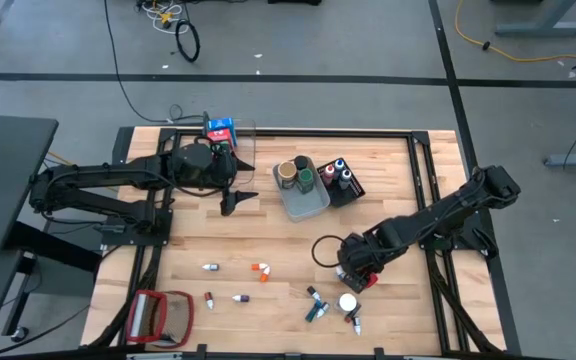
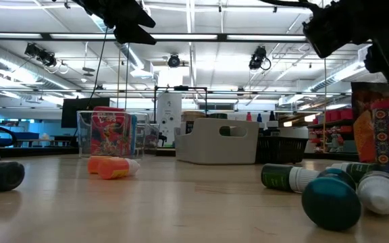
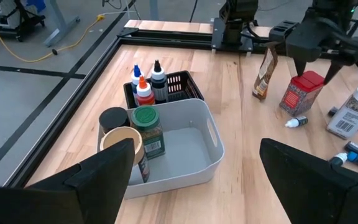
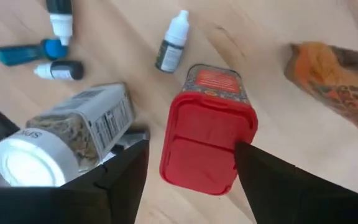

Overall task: Pick & Place Kitchen Items
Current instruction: Put the red seasoning can into the gray bin

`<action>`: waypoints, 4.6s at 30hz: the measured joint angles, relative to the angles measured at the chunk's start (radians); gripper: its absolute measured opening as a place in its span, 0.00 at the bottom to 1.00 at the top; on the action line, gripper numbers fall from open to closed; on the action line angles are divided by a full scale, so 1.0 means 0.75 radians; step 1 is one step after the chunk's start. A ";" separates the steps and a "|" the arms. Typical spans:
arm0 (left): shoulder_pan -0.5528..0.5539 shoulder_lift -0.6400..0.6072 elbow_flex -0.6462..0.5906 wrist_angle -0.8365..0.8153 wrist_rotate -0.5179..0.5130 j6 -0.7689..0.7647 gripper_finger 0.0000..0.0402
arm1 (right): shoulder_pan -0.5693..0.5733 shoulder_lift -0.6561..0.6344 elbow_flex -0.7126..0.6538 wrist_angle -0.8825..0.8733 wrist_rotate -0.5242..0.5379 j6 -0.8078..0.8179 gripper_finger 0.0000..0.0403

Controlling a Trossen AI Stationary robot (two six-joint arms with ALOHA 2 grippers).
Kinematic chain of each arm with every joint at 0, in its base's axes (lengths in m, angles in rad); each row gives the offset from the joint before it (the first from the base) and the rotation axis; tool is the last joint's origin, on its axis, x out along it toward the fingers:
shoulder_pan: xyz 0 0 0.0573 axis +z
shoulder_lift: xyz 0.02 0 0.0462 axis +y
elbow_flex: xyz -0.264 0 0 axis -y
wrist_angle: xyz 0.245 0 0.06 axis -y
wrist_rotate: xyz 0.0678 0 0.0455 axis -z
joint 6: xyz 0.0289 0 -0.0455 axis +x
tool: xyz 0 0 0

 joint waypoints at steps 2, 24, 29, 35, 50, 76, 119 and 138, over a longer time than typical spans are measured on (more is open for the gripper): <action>0.000 0.000 0.000 -0.001 0.000 0.000 0.88 | 0.009 0.000 0.001 0.004 0.044 0.031 0.62; 0.000 0.000 0.000 0.008 0.000 -0.008 0.88 | 0.049 0.004 0.062 -0.122 0.102 -0.084 0.62; -0.001 -0.001 0.000 0.030 0.000 -0.001 0.88 | 0.053 0.000 0.157 -0.225 0.254 -0.075 0.62; -0.001 -0.001 0.000 0.019 0.000 -0.007 0.88 | 0.068 0.026 0.127 -0.206 0.208 -0.025 0.62; 0.000 -0.001 0.000 0.020 0.000 0.003 0.88 | 0.082 0.149 0.136 -0.183 0.125 -0.087 0.62; -0.001 -0.001 0.000 0.018 0.000 0.003 0.88 | 0.082 0.156 0.163 -0.248 0.147 -0.076 0.62; 0.000 -0.001 0.000 0.018 0.001 0.014 0.88 | 0.079 0.154 0.157 -0.195 0.182 -0.148 0.81; 0.000 -0.001 0.000 0.018 0.001 0.013 0.88 | 0.058 0.152 0.156 -0.167 0.135 -0.182 0.81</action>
